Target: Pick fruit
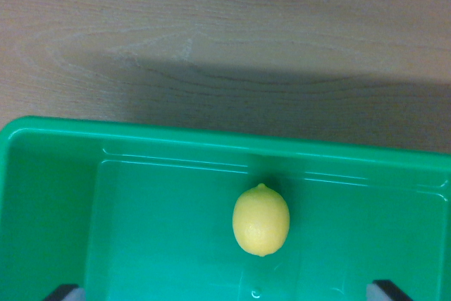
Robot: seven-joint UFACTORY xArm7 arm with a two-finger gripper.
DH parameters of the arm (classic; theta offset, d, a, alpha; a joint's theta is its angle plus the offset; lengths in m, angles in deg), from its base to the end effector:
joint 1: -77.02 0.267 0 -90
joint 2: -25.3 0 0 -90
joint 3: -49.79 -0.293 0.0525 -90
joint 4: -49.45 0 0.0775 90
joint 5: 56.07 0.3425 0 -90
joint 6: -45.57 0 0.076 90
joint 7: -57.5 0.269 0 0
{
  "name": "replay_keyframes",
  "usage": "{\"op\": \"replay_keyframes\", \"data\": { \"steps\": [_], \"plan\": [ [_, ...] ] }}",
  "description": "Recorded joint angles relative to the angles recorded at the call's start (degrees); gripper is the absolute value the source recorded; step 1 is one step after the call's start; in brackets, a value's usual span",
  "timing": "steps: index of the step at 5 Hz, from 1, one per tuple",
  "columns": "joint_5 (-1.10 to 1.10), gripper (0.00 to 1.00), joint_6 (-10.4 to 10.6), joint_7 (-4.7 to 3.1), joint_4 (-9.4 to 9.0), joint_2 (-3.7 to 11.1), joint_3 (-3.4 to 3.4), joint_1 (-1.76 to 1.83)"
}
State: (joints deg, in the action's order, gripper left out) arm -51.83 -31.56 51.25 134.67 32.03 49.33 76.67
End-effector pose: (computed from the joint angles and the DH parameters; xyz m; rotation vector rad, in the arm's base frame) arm 0.5200 0.0191 0.2930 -3.0659 -0.1462 -0.0424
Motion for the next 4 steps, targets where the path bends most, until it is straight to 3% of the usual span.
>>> {"op": "replay_keyframes", "data": {
  "steps": [1, 2, 3, 4],
  "plan": [
    [0.06, 0.00, 2.5, -0.37, -1.46, 1.19, -0.06, -0.09],
    [0.06, 0.00, 2.5, -0.37, -1.46, 1.19, -0.06, -0.09],
    [0.13, 0.00, 5.1, -0.78, -3.04, 2.47, -0.11, -0.19],
    [0.13, 0.00, 5.1, -0.78, -3.04, 2.47, -0.11, -0.19]
  ]
}}
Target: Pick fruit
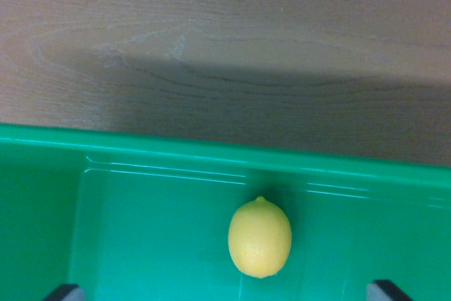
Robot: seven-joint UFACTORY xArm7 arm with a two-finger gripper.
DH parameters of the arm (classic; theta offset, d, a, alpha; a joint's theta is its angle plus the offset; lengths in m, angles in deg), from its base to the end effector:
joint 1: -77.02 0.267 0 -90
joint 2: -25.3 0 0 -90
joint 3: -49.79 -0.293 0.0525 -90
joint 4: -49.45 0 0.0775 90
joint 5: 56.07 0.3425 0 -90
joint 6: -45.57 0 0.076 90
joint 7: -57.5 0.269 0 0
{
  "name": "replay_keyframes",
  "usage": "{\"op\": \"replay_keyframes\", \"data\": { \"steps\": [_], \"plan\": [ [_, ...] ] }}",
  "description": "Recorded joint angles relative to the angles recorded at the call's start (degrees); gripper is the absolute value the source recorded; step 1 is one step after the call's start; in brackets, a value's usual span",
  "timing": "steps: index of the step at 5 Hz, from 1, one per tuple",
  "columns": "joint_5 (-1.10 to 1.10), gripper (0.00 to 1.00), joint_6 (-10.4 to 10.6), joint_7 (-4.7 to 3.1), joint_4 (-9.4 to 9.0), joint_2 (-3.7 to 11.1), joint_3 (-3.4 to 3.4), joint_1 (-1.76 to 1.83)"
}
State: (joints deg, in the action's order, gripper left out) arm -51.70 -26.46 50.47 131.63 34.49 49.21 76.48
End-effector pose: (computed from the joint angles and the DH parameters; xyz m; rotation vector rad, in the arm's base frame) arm 0.5295 0.0180 0.2548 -3.0644 -0.1538 -0.0326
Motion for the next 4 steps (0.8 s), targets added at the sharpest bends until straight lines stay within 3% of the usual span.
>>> {"op": "replay_keyframes", "data": {
  "steps": [1, 2, 3, 4],
  "plan": [
    [0.07, 0.00, 2.7, -0.42, -1.63, 1.32, -0.06, -0.10],
    [0.07, 0.00, 2.7, -0.42, -1.63, 1.32, -0.06, -0.10],
    [0.14, 0.00, 5.4, -0.83, -3.23, 2.62, -0.12, -0.20],
    [0.14, 0.00, 5.4, -0.83, -3.23, 2.62, -0.12, -0.20]
  ]
}}
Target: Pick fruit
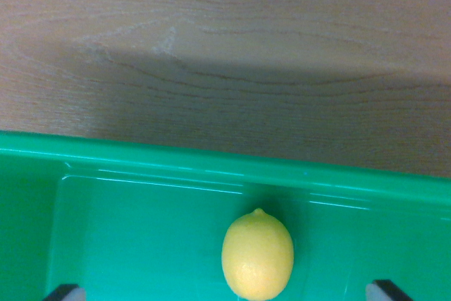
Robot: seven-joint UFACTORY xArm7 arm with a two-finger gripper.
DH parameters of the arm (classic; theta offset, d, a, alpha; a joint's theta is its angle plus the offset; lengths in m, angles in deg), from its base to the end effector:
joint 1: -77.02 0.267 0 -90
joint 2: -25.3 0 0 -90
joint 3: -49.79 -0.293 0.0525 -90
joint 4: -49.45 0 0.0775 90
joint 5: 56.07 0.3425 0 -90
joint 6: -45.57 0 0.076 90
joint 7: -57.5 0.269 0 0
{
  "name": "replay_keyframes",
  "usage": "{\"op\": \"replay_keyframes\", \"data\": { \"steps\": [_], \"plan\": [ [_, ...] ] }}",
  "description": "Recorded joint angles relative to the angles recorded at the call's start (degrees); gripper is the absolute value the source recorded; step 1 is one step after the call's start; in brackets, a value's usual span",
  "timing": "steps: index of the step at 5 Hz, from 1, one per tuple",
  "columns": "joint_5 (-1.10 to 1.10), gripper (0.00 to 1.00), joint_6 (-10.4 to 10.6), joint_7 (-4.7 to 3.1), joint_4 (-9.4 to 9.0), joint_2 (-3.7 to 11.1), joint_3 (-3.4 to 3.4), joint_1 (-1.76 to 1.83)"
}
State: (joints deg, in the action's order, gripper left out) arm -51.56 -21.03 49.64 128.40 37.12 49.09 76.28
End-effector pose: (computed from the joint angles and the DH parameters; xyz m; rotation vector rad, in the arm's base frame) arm 0.5359 0.0167 0.2137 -3.0632 -0.1614 -0.0220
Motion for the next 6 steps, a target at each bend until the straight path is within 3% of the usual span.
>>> {"op": "replay_keyframes", "data": {
  "steps": [1, 2, 3, 4, 5, 6],
  "plan": [
    [0.07, 0.00, 2.7, -0.41, -1.59, 1.29, -0.06, -0.10],
    [0.07, 0.00, 2.7, -0.41, -1.59, 1.29, -0.06, -0.10],
    [0.14, 0.00, 5.3, -0.82, -3.18, 2.59, -0.12, -0.20],
    [0.14, 0.00, 5.3, -0.82, -3.18, 2.59, -0.12, -0.20],
    [0.20, 0.00, 8.0, -1.22, -4.77, 3.88, -0.18, -0.29],
    [0.20, 0.00, 8.0, -1.22, -4.77, 3.88, -0.18, -0.29]
  ]
}}
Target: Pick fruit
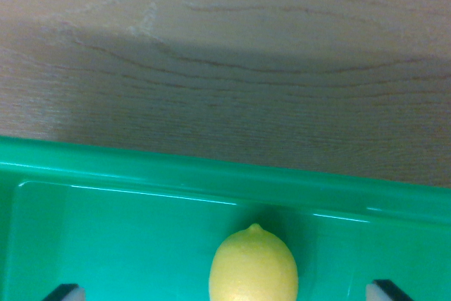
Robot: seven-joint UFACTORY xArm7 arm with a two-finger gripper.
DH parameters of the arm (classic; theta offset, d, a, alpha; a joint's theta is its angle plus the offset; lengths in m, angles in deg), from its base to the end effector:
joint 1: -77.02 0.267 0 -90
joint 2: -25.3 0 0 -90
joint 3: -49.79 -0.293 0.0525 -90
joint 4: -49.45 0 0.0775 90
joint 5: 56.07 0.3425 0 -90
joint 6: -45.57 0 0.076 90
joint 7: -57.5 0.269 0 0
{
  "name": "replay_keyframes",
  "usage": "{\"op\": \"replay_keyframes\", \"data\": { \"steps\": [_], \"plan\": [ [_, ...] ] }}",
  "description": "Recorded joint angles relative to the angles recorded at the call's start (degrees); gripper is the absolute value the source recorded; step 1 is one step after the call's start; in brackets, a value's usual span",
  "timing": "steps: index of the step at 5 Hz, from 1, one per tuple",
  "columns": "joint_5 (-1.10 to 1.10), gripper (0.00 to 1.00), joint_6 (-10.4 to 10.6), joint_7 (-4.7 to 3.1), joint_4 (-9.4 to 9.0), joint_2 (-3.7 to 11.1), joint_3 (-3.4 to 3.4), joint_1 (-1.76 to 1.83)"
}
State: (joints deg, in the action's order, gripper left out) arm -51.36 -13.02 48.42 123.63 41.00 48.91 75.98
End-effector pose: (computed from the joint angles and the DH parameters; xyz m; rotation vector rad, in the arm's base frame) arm 0.5382 0.0143 0.1534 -3.0626 -0.1720 -0.0062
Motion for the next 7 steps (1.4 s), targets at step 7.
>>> {"op": "replay_keyframes", "data": {
  "steps": [7],
  "plan": [
    [0.24, 0.00, 9.3, -1.42, -5.52, 4.48, -0.21, -0.34]
  ]
}}
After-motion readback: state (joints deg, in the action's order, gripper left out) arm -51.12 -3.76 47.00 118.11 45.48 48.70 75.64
